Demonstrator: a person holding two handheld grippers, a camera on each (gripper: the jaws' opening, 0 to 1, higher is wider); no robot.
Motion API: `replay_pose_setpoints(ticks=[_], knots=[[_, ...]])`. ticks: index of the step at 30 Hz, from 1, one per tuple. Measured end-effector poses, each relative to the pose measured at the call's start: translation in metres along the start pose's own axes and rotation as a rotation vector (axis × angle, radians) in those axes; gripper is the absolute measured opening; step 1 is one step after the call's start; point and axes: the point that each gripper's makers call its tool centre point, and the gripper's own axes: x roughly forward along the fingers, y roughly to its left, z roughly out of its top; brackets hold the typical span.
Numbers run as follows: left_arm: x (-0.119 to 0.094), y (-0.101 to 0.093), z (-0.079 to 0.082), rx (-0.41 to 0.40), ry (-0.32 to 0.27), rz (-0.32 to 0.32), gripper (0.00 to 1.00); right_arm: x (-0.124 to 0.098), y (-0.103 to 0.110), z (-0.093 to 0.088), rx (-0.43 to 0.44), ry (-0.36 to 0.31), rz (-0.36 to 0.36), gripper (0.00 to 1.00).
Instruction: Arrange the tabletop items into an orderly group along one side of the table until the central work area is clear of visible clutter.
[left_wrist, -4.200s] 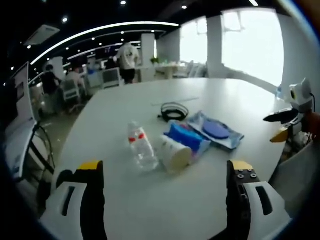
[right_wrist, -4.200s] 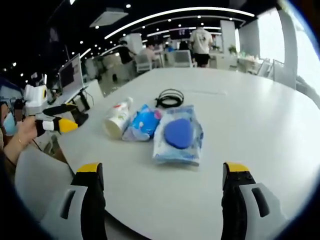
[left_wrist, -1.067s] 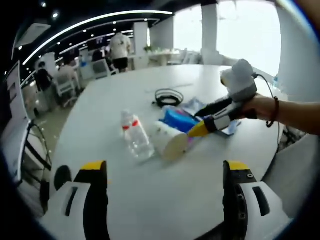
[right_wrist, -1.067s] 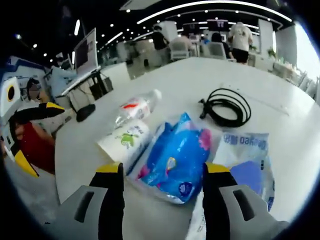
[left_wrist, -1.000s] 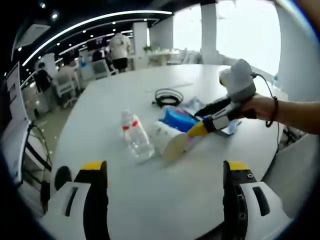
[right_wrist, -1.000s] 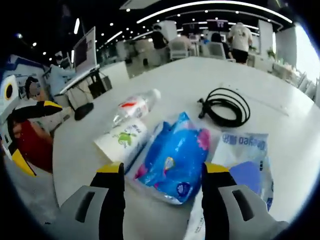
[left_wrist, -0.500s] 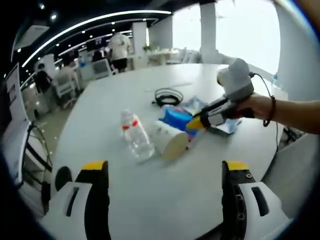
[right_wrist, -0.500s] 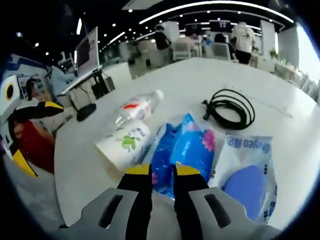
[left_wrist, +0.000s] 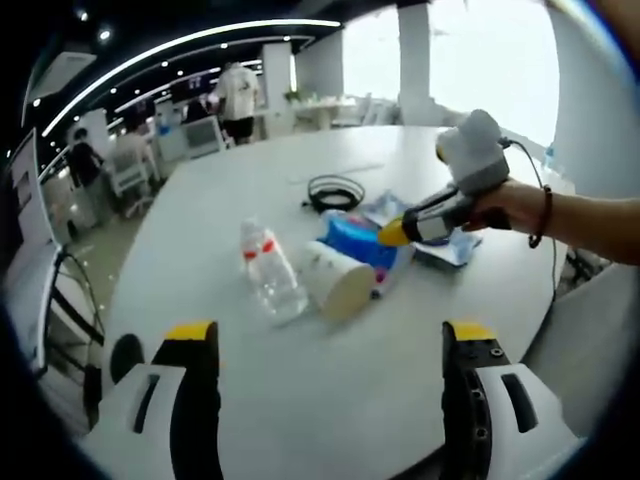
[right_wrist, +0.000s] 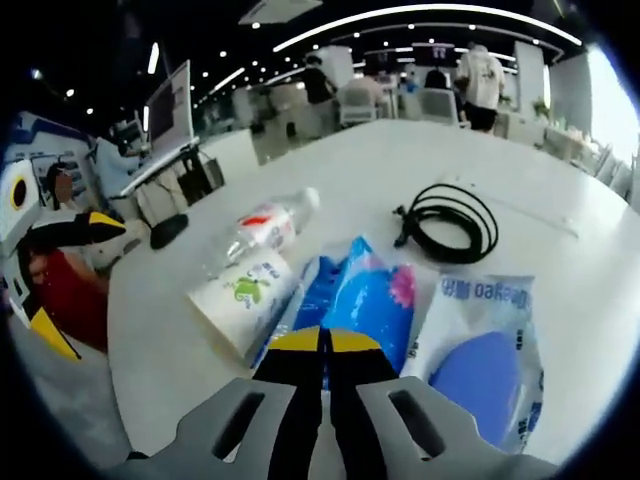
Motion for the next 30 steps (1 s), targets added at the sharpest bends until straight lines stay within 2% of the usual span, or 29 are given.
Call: replay_pose_setpoints(ticks=[11, 15, 17, 19, 21, 23, 26, 30], knots=[[0.002, -0.004, 0.002, 0.009, 0.002, -0.011, 0.87, -0.016, -0.006, 0.012, -0.03, -0.03, 0.005, 0.01], [0.003, -0.004, 0.002, 0.013, 0.007, -0.013, 0.86, -0.02, -0.005, 0.015, 0.017, -0.042, 0.001, 0.01], [0.003, -0.004, 0.002, 0.016, 0.009, -0.013, 0.86, -0.018, 0.001, 0.012, 0.023, -0.031, 0.03, 0.02], [0.003, -0.004, 0.002, 0.018, 0.009, -0.012, 0.86, -0.015, 0.006, 0.008, 0.015, -0.013, 0.039, 0.07], [0.004, -0.004, 0.002, 0.017, 0.007, -0.012, 0.86, -0.012, 0.006, 0.002, 0.008, 0.014, 0.016, 0.23], [0.004, -0.003, 0.002, 0.014, 0.008, -0.011, 0.86, -0.009, 0.006, 0.0, 0.016, 0.025, 0.013, 0.31], [0.003, -0.003, 0.002, 0.012, 0.004, -0.008, 0.86, -0.005, 0.008, -0.003, 0.016, 0.034, 0.019, 0.26], [0.003, -0.002, 0.002, 0.007, 0.004, -0.005, 0.86, 0.001, 0.008, -0.004, 0.021, 0.039, 0.017, 0.28]])
